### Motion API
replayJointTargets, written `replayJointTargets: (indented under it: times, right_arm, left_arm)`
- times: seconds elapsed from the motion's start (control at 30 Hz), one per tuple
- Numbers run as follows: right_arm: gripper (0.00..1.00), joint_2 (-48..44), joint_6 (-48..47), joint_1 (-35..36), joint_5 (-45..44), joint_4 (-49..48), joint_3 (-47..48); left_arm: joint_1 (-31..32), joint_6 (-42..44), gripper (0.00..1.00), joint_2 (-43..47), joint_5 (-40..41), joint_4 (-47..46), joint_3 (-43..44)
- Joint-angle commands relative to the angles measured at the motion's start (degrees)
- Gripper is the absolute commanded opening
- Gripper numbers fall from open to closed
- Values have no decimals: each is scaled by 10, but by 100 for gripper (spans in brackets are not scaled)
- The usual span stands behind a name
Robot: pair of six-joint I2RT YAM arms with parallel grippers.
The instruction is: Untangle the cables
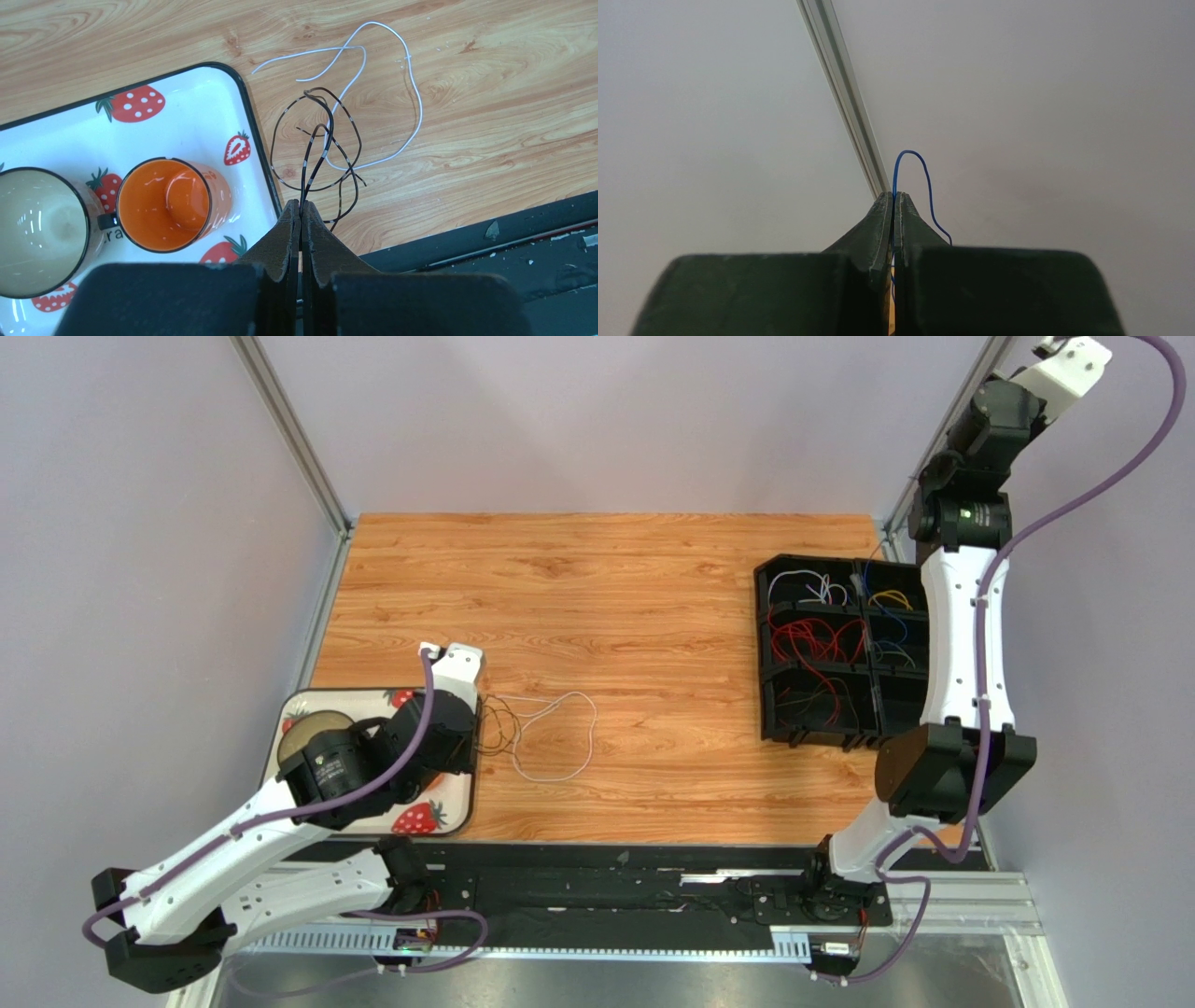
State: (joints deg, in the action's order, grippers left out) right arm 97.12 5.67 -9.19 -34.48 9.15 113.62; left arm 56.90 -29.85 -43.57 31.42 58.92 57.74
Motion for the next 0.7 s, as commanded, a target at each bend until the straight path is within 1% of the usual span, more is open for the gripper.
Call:
replayJointTargets:
  times: [0.0, 0.03, 0.07, 0.2, 0.33, 0.5, 0.67]
  right_arm:
    - [0, -113, 46, -5, -23, -10, -57]
    - [0, -126, 47, -5, -18, -24, -88]
    - [0, -135, 49, -5, -18, -26, -97]
    - [0, -170, 40, -5, -23, 1, -114]
    - [0, -205, 40, -5, -20, 7, -147]
    - [0, -215, 37, -5, -26, 10, -187]
    - [0, -221, 58, -9, -67, 39, -225]
  left_arm:
    - [-2, 6, 0, -6, 8, -7, 0]
    - [-2, 5, 0, -6, 9, -7, 0]
    - [-2, 4, 0, -5, 10, -6, 1]
    - [-2, 2, 0, 4, 15, -6, -1]
    - [-2, 2, 0, 7, 15, -8, -2]
    - [-2, 1, 0, 9, 15, -6, -1]
    - [-2, 2, 0, 10, 11, -9, -3]
